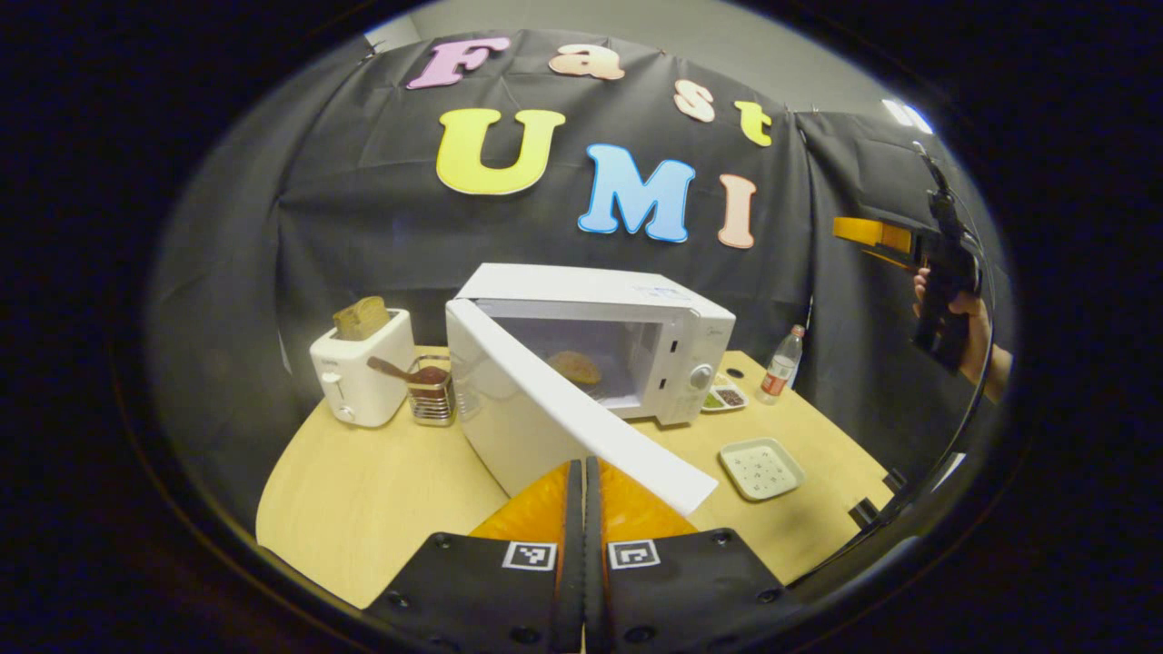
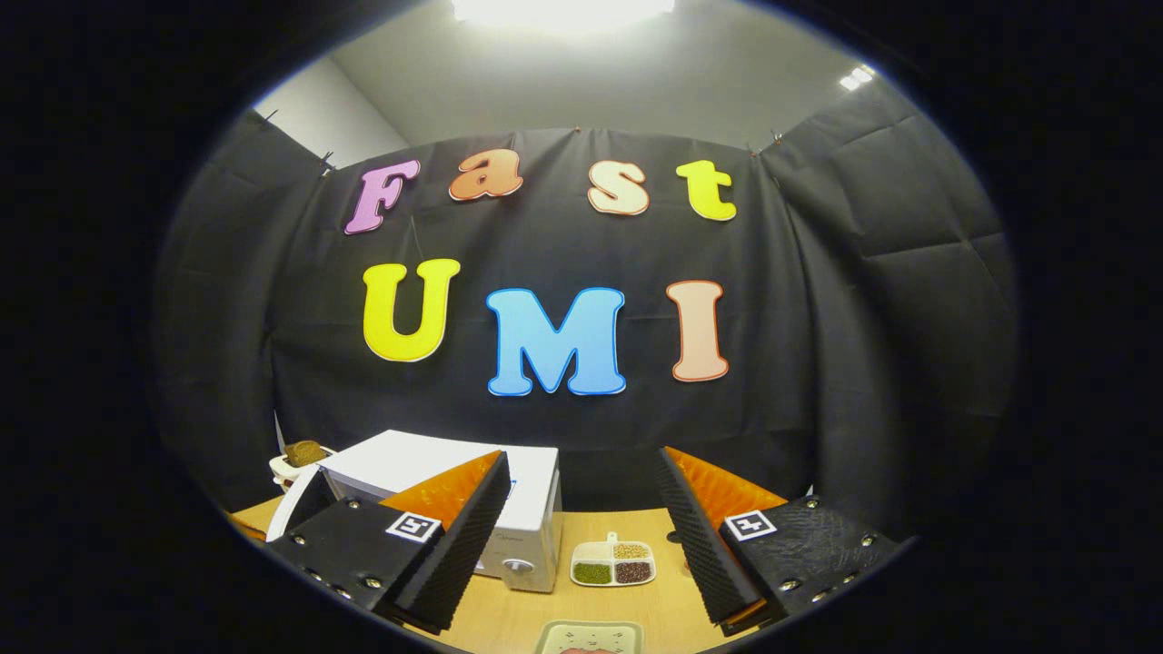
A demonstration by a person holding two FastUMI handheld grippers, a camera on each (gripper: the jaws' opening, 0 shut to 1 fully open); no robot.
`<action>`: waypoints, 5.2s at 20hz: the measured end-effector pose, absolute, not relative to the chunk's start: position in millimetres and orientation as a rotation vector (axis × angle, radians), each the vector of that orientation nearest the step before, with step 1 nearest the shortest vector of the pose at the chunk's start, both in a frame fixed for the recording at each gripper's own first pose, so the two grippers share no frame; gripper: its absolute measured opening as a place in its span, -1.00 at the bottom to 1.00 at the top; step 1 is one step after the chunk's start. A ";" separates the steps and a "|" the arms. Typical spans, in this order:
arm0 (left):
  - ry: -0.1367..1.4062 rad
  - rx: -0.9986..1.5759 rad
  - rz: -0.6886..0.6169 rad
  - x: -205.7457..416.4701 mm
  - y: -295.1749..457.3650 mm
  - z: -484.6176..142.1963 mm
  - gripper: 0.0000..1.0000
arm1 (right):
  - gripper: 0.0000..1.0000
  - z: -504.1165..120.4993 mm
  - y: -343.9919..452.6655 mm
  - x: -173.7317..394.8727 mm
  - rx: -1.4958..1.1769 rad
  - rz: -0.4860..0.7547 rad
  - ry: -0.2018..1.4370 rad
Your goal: Open the microwave oven with the left hand, put the food in, and close the microwave oven.
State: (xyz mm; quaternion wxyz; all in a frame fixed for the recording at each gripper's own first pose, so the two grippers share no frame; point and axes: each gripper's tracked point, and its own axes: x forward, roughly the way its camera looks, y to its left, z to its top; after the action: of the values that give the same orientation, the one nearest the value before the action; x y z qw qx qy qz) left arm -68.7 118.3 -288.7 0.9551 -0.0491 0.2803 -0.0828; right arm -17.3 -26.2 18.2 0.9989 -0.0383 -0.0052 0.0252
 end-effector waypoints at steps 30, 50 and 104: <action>0.494 -0.112 -0.289 67.0 26.2 -302.2 -0.87 | 0.95 34.0 -56.8 -12.1 -0.046 0.004 0.007; 0.486 -0.078 -0.276 120.1 -4.2 -305.1 -0.86 | 0.95 31.3 -61.8 -9.3 -0.047 0.007 0.030; 0.172 0.006 -0.049 141.7 37.9 -121.7 -0.38 | 0.95 38.3 -71.2 -0.8 -0.016 0.013 0.011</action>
State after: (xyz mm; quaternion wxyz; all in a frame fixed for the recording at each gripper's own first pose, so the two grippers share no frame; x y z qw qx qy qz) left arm 141.7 37.9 -121.7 0.9960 0.0032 0.0856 -0.0245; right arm -0.8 -71.2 38.3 0.9999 -0.0081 0.0054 0.0063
